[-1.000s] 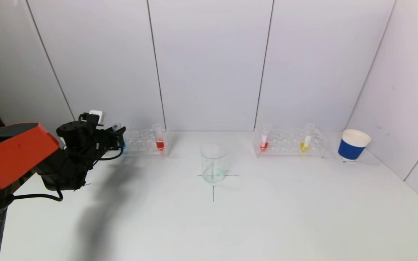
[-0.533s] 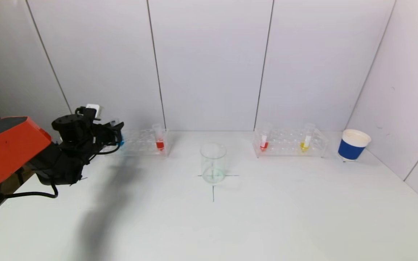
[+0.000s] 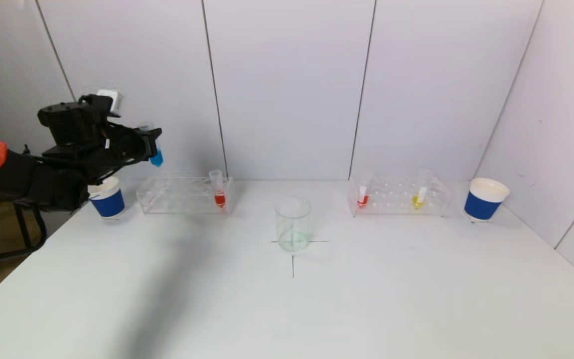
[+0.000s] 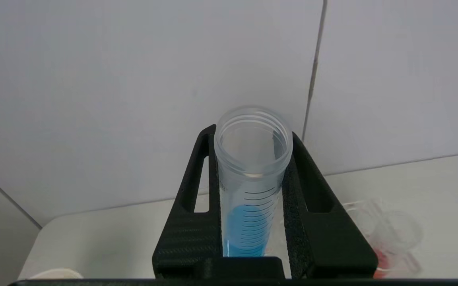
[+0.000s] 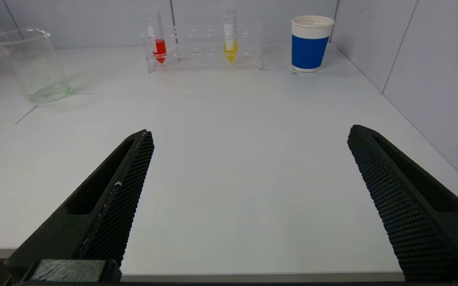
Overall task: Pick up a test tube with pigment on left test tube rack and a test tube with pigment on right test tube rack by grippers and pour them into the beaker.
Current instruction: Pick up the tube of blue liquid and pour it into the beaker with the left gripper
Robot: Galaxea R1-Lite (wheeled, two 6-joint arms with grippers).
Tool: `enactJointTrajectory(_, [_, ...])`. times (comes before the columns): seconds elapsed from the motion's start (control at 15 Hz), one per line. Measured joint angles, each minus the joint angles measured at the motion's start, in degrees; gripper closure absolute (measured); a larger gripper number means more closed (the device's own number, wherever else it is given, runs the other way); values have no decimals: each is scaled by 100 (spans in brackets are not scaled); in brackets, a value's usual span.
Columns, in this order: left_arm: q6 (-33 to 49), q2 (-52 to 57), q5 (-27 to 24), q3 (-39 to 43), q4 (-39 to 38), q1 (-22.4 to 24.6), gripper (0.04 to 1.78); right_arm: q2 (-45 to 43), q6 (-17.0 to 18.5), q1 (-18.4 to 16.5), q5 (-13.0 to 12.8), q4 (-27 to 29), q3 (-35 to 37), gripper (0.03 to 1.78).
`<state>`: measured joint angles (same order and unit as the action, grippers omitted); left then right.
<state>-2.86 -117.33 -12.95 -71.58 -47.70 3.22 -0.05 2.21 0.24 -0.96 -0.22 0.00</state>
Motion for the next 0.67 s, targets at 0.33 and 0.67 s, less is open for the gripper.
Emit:
enactJointTrajectory(0.33, [-71, 805, -133, -837, 1626, -605, 137, 0, 0, 0, 0, -2, 0, 4])
enactJointTrajectory(0.67, [-391, 772, -1379, -1782, 2946, -1391, 137, 0, 0, 0, 0, 0, 0, 4])
